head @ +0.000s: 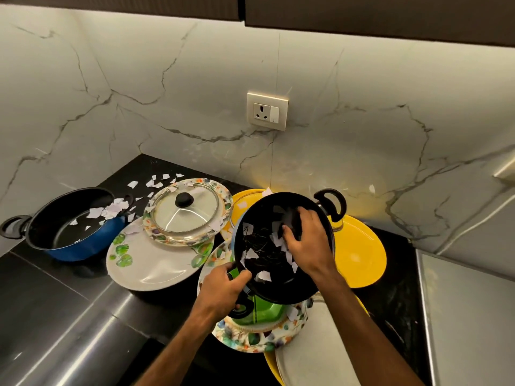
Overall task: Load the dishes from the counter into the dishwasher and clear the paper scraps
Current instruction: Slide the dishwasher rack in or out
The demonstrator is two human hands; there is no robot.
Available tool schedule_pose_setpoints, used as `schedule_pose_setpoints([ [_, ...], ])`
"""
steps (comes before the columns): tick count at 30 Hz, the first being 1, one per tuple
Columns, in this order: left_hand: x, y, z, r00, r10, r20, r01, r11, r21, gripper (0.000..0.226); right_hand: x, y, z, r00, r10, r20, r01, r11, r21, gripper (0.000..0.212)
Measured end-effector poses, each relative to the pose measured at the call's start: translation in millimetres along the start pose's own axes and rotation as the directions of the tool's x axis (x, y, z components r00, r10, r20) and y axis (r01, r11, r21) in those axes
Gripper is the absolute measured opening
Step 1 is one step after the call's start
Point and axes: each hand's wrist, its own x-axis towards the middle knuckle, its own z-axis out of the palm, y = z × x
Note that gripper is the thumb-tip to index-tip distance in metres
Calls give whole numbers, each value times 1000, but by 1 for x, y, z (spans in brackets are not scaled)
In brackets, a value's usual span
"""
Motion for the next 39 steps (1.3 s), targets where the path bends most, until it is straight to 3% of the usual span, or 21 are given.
schedule_pose_setpoints([
  [3, -2, 6, 1, 996, 76, 47, -78, 996, 47, 19, -3, -2, 8, 998, 46, 32, -47, 998, 34, 42],
  [7, 3, 10, 7, 992, 111, 63, -117, 988, 105, 14, -16, -12, 20, 938, -167, 304, 152, 986, 72, 57],
  [10, 9, 10, 10, 993, 107, 41, -112, 983, 147, 18, -25, -11, 24, 872, -267, 410, 239, 964, 121, 36],
  [12, 11, 11, 10, 994, 104, 23, -106, 984, 146, 22, -29, -6, 19, 925, -252, 283, 228, 967, 117, 26],
  [14, 11, 12, 10, 993, 114, 10, -114, 983, 147, 25, -28, 3, 10, 984, -167, 68, 161, 983, 84, 29],
  [16, 10, 14, 11, 991, 131, 15, -131, 981, 143, 27, -20, 12, 2, 995, -96, -16, 97, 991, 93, 38],
  [19, 9, 18, 16, 987, 155, 33, -157, 980, 125, 29, -16, 17, 0, 967, -191, 170, 177, 980, 95, 47],
  [22, 11, 21, 21, 982, 188, 22, -189, 969, 159, 30, -29, 13, 6, 840, -371, 396, 381, 923, 56, 49],
  [24, 13, 23, 23, 978, 208, 13, -207, 962, 180, 26, -37, 14, 9, 787, -415, 456, 448, 893, 40, 39],
  [26, 11, 26, 22, 976, 220, -1, -216, 959, 183, 20, -42, 21, 9, 800, -405, 443, 470, 881, -43, 32],
  [29, 8, 31, 19, 965, 260, -15, -251, 944, 212, 15, -38, 39, 8, 949, -253, 191, 304, 896, -324, 37],
  [32, 8, 32, 21, 958, 286, -33, -273, 938, 213, 16, -30, 47, 8, 998, -44, 41, 57, 894, -444, 56],
  [36, 11, 29, 29, 955, 287, -74, -264, 938, 224, 21, -31, 43, 19, 990, 65, 129, -15, 933, -360, 65],
  [39, 15, 25, 34, 957, 273, -95, -248, 944, 215, 19, -40, 33, 33, 954, 65, 293, -31, 992, -120, 57],
])
